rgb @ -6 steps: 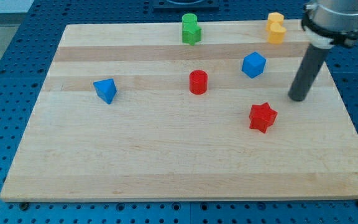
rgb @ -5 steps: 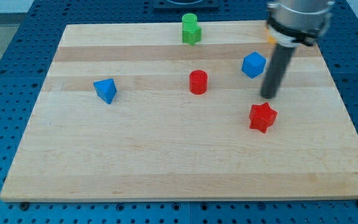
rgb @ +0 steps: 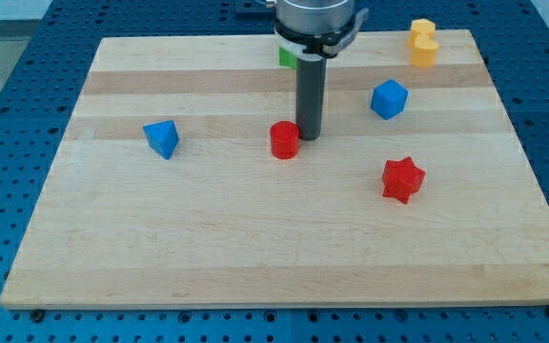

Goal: Push the red circle to the bottom left of the board

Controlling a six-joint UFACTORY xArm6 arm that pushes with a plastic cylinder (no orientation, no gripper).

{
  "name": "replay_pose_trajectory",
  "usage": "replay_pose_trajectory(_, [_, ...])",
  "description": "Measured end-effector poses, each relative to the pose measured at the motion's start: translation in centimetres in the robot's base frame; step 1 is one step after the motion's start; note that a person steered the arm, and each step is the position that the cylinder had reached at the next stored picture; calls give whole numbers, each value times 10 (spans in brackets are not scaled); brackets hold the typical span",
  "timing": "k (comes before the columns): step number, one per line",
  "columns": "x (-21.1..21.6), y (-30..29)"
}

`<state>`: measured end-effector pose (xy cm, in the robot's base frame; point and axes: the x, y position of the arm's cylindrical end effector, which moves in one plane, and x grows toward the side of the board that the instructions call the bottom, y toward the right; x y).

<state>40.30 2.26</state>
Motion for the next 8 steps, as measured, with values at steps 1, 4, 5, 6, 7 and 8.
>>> replay_pose_trajectory(1, [-3,-16])
replay_pose_trajectory(4, [64,-75])
replay_pose_trajectory(5, [82,-94])
replay_pose_trajectory(6, [81,-111])
replay_pose_trajectory(7, [68,-144])
replay_pose_trajectory(8, [74,-170])
